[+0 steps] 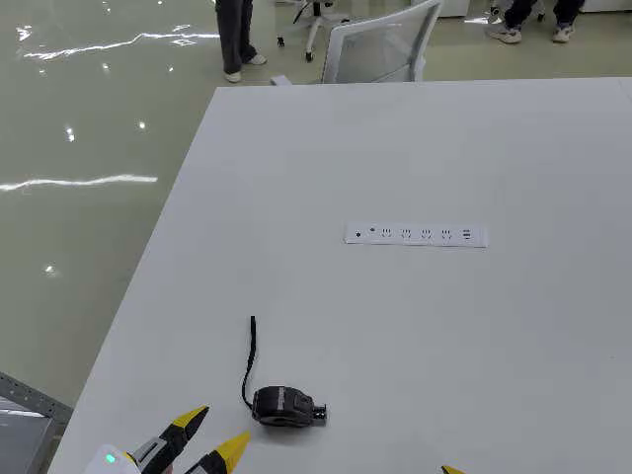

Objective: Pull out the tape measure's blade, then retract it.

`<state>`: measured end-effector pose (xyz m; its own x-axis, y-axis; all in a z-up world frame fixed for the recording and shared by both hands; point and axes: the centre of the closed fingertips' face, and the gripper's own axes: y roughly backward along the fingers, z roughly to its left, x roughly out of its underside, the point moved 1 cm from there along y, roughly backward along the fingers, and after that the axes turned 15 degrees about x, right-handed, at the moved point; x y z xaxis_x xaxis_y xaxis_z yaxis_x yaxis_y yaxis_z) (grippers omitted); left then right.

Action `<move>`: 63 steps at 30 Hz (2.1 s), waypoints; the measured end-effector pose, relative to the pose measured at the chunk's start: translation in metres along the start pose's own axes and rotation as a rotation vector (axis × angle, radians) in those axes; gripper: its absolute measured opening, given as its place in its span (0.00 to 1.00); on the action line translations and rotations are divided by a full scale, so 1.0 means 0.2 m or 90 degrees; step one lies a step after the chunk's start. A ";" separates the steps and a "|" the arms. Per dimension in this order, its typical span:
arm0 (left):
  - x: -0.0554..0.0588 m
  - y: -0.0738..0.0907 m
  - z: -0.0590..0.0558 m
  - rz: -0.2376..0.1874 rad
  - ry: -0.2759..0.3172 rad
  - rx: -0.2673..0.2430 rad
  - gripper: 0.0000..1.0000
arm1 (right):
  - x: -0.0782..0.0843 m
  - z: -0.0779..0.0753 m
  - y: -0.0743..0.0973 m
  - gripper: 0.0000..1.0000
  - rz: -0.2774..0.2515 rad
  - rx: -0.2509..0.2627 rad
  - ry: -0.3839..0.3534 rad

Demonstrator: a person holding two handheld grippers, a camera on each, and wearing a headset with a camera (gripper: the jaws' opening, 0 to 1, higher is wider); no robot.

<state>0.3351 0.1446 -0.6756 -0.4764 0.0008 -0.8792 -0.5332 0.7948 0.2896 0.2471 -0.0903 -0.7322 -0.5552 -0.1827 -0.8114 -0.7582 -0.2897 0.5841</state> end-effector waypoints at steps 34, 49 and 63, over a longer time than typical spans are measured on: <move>0.24 0.00 -0.12 0.148 -0.039 0.010 0.71 | 0.02 -0.01 -0.04 0.75 0.036 -0.016 0.007; 0.21 -0.06 0.01 0.172 -0.044 0.018 0.71 | -0.01 -0.03 -0.17 0.73 0.058 -0.045 0.054; 0.17 -0.15 0.06 0.221 -0.085 0.053 0.71 | -0.05 -0.04 -0.27 0.72 0.074 -0.068 0.084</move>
<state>0.3434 0.1290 -0.7195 -0.5205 0.3533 -0.7773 -0.2947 0.7801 0.5519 0.2960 -0.0812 -0.7563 -0.5815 -0.3402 -0.7390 -0.6477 -0.3561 0.6736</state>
